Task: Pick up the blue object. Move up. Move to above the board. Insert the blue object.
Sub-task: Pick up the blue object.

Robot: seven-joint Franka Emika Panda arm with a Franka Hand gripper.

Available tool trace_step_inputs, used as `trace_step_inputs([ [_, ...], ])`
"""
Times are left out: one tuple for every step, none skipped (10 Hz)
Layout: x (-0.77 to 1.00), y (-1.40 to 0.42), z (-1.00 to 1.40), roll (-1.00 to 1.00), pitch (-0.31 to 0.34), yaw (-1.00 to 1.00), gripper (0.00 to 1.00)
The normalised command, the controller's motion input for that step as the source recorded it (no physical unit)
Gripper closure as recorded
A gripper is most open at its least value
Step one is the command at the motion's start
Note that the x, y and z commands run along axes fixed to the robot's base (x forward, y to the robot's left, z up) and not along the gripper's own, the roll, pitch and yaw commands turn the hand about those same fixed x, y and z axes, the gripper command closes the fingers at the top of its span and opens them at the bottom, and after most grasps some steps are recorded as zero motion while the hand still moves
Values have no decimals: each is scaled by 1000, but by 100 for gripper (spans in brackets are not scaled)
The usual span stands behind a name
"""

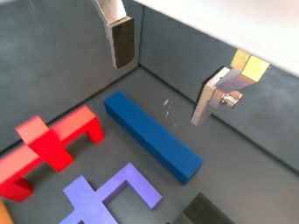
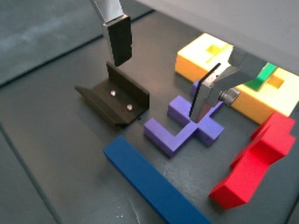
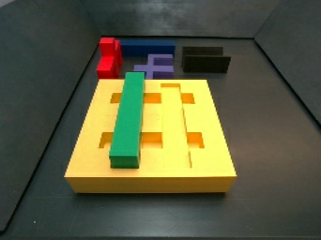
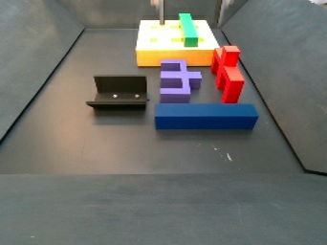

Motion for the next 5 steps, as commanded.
trace_step_inputs([
  [-34,9,-23,0,0,0,0],
  [74,197,-140,-36,0,-326,0],
  [160,309,-151,-94,3,-611,0],
  [123,243,-194,-56,23,-717,0],
  [103,186,-211,-50,34,-771,0],
])
